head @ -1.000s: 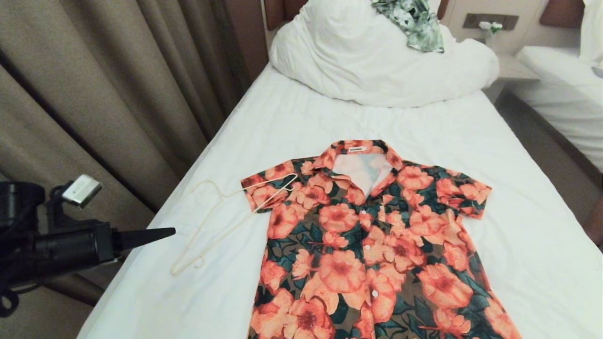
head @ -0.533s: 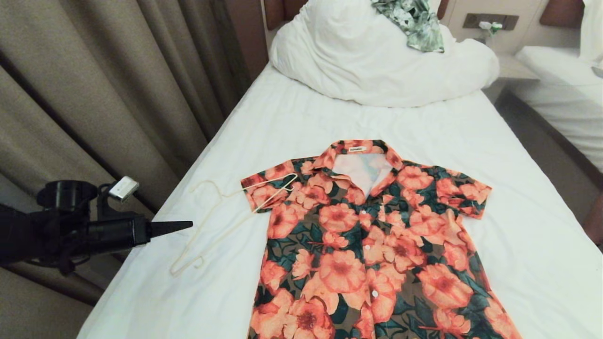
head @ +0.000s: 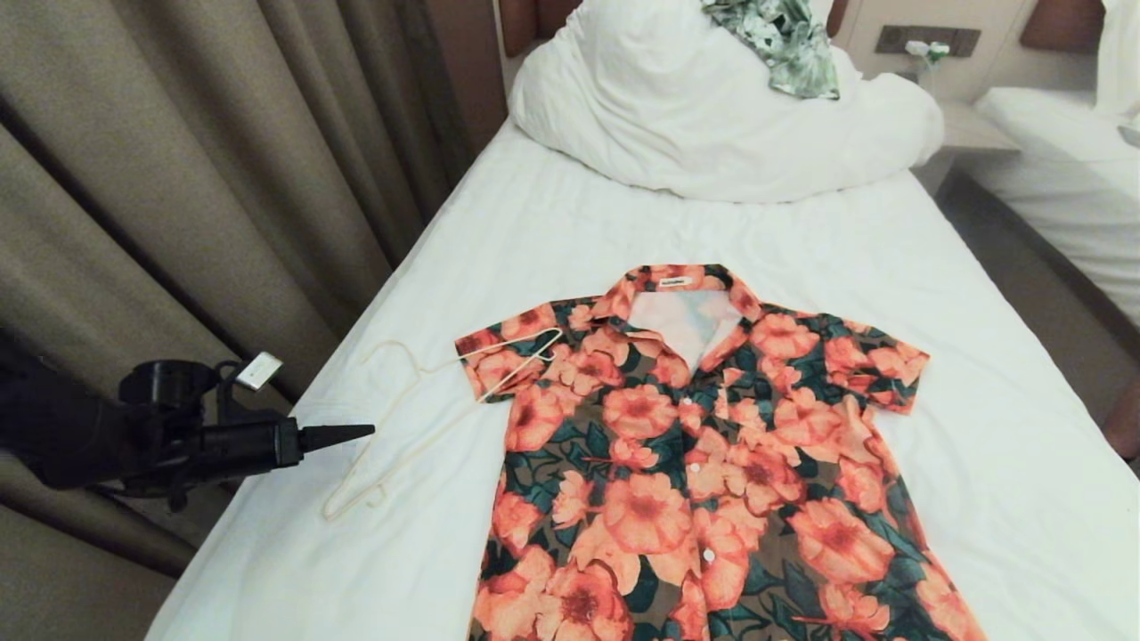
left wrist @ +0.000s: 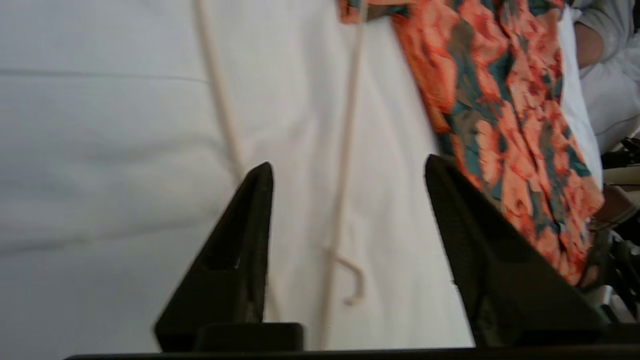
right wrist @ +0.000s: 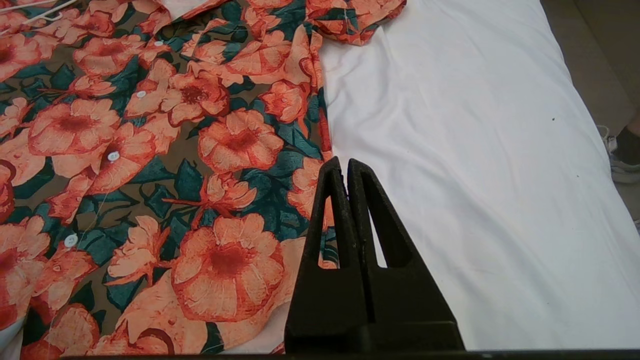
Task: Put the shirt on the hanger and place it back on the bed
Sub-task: Lift the shirt and hanger
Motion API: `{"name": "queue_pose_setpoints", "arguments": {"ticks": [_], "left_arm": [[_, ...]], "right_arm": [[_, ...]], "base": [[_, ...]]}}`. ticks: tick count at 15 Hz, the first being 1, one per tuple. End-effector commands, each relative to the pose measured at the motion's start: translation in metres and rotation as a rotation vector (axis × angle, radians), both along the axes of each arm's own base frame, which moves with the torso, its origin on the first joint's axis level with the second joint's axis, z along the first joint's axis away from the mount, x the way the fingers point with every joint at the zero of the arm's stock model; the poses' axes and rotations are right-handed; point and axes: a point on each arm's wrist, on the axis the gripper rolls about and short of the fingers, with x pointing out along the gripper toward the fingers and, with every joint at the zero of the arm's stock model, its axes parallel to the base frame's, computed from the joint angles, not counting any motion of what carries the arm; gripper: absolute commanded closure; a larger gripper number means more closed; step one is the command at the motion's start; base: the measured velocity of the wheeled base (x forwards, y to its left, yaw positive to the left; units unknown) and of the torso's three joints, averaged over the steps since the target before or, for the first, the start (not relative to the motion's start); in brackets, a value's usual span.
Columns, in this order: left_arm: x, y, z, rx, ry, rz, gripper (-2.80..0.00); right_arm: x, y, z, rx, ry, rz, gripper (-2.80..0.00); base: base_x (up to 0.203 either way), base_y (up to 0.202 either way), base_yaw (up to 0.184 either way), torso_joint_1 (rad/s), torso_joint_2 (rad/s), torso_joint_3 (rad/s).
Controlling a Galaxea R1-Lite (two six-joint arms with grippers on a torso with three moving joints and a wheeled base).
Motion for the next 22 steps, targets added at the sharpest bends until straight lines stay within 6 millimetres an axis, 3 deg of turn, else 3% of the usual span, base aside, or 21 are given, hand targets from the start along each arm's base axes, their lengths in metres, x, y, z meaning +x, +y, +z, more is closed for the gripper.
{"name": "queue_pose_setpoints", "arguments": {"ticks": [1,4,10,16,22], "left_arm": [[0.015,0.007,-0.020,-0.012,0.021,0.001,-2.80],[0.021,0.009,-0.027,-0.011,0.024,0.000,-2.80],[0.030,-0.008,-0.037,0.032,0.032,-0.029,-2.80],[0.033,-0.043,-0.025,0.094,0.052,-0.074,-2.80],[0.033,-0.058,-0.020,0.096,0.044,-0.111,-2.80]], "right_arm": [[0.000,0.000,0.000,0.000,0.001,0.000,0.00],[0.000,0.000,0.000,0.000,0.001,0.000,0.00],[0.000,0.000,0.000,0.000,0.001,0.000,0.00],[0.000,0.000,0.000,0.000,0.001,0.001,0.00],[0.000,0.000,0.000,0.000,0.001,0.000,0.00]], "base": [[0.000,0.000,0.000,0.000,0.00,0.000],[0.000,0.000,0.000,0.000,0.00,0.000],[0.000,0.000,0.000,0.000,0.00,0.000],[0.000,0.000,0.000,0.000,0.00,0.000],[0.000,0.000,0.000,0.000,0.00,0.000]]}}
